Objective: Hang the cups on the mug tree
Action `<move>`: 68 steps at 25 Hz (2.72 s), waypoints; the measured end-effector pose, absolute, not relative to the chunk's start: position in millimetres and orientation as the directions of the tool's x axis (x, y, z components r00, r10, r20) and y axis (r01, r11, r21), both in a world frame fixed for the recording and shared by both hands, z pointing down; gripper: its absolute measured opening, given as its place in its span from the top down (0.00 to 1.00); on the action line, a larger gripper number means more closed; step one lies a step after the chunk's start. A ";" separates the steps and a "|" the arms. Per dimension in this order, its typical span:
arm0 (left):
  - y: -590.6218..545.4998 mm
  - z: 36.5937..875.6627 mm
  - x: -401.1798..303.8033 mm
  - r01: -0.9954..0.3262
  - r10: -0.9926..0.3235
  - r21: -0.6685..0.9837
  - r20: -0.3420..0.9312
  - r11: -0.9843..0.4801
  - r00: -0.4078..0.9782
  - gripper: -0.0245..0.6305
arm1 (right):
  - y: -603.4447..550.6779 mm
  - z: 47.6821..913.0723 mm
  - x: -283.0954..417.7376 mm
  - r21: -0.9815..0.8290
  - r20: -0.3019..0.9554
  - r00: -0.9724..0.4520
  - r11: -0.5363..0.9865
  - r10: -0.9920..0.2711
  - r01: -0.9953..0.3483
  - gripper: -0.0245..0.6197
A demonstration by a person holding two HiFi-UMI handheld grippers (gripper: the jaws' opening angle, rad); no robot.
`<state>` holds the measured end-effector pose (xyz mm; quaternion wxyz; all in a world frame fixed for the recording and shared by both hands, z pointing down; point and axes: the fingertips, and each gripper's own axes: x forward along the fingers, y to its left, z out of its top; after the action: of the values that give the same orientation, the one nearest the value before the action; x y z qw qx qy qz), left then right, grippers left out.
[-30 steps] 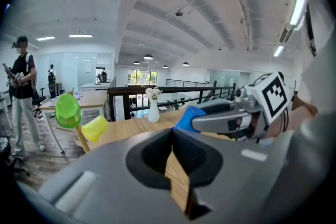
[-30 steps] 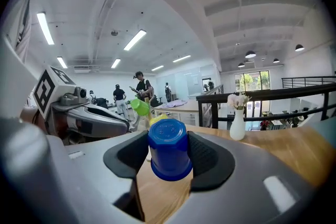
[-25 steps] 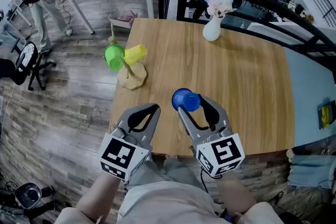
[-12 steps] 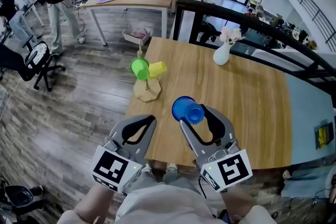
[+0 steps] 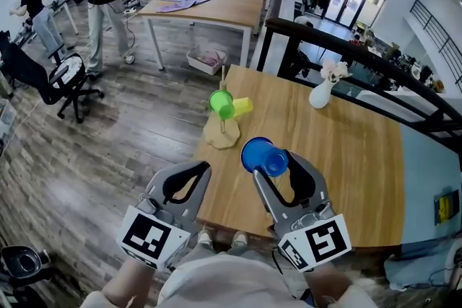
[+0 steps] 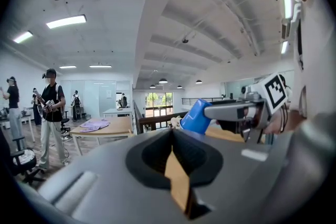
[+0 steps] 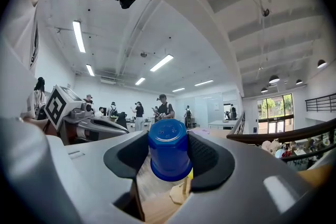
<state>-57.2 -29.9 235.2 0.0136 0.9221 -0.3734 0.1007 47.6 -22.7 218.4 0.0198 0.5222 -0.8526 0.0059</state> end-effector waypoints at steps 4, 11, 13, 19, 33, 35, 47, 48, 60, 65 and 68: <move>-28.8 224.7 -78.9 -0.705 -0.700 -0.038 0.169 -0.708 0.694 0.96 | -19.0 206.7 17.3 0.018 0.016 -0.492 0.492 -0.870 -0.870 0.60; -21.9 223.0 -91.2 -0.721 -0.716 -0.038 0.169 -0.692 0.677 0.96 | -9.6 203.4 4.1 0.029 0.012 -0.510 0.510 -0.860 -0.860 0.60; -24.1 223.3 -90.3 -0.720 -0.716 -0.048 0.166 -0.692 0.678 0.96 | -11.1 205.9 5.9 0.049 0.020 -0.497 0.498 -0.867 -0.866 0.60; -34.4 228.6 -88.7 -0.718 -0.709 -0.028 0.183 -0.696 0.681 0.96 | -20.8 211.3 4.2 0.050 0.030 -0.485 0.486 -0.874 -0.872 0.60; -84.2 291.8 -98.2 -0.722 -0.696 -0.008 0.271 -0.692 0.665 0.96 | -77.3 276.8 -7.7 -0.014 0.140 -0.457 0.460 -0.878 -0.888 0.60; -92.2 305.6 -96.5 -0.722 -0.690 0.003 0.291 -0.692 0.663 0.96 | -88.3 290.5 -8.2 -0.018 0.159 -0.453 0.456 -0.877 -0.890 0.60; -155.5 370.6 -95.9 -0.748 -0.692 0.046 0.347 -0.662 0.633 0.96 | -159.9 381.6 -2.5 -0.020 0.269 -0.391 0.401 -0.880 -0.916 0.60; -160.4 376.9 -95.7 -0.749 -0.690 0.046 0.355 -0.661 0.631 0.96 | -165.5 389.2 -2.4 -0.021 0.278 -0.388 0.399 -0.879 -0.917 0.60; -210.8 455.1 -93.8 -0.743 -0.641 0.081 0.450 -0.664 0.622 0.96 | -220.6 466.7 -8.0 -0.035 0.313 -0.351 0.358 -0.883 -0.933 0.60; -217.1 480.2 -90.4 -0.736 -0.616 0.093 0.482 -0.671 0.623 0.96 | -232.6 494.1 -5.6 -0.048 0.343 -0.335 0.340 -0.877 -0.939 0.60; -217.9 488.3 -88.9 -0.729 -0.603 0.104 0.489 -0.677 0.630 0.96 | -233.7 506.1 -9.3 -0.048 0.351 -0.336 0.342 -0.874 -0.939 0.60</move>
<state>-88.9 -217.9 488.3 0.1477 0.8905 -0.3739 0.2128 -9.3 -233.7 506.1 0.1326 0.5605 -0.8083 0.1219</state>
